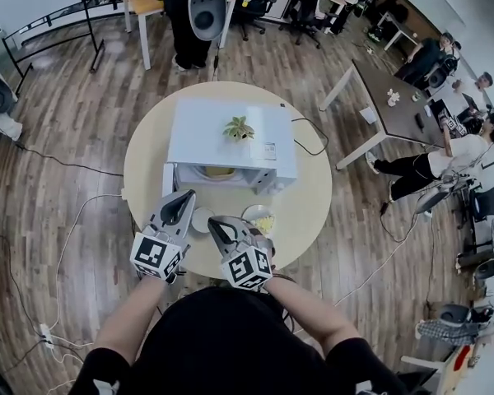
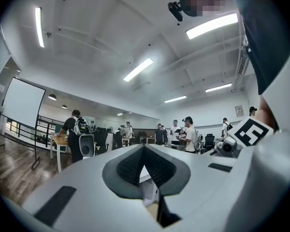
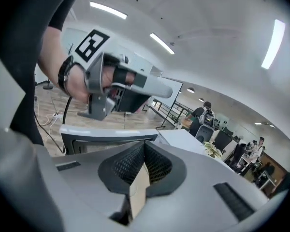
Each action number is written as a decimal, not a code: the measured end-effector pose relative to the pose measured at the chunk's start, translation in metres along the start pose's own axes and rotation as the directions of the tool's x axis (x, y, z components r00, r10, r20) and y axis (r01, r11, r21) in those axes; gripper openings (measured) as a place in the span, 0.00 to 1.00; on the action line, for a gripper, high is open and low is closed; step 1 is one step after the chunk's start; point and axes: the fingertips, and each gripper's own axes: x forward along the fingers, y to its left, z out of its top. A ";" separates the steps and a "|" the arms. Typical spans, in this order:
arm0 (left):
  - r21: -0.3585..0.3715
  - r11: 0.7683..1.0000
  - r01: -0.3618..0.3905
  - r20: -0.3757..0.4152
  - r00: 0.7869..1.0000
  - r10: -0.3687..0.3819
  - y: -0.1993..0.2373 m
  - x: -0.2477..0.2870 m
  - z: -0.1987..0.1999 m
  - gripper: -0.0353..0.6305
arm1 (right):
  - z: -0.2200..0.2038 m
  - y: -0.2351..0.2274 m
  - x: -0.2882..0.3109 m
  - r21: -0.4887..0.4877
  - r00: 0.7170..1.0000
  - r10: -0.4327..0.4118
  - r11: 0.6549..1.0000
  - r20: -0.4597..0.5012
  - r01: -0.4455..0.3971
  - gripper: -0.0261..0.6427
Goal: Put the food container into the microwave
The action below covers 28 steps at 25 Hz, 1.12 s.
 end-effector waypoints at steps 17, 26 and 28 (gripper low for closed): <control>0.011 1.000 0.006 0.046 0.999 -0.006 -0.001 0.000 0.023 0.08 | 0.065 -0.093 -0.067 0.321 0.914 -0.322 0.917 0.246 0.237 0.06; 0.032 0.999 0.010 0.085 0.996 -0.012 -0.002 0.003 0.046 0.08 | 0.048 -0.130 -0.084 0.401 0.871 -0.432 0.859 0.234 0.319 0.06; 0.030 1.000 0.008 0.087 0.996 -0.011 0.000 0.002 0.048 0.08 | 0.043 -0.134 -0.085 0.443 0.864 -0.449 0.838 0.227 0.319 0.06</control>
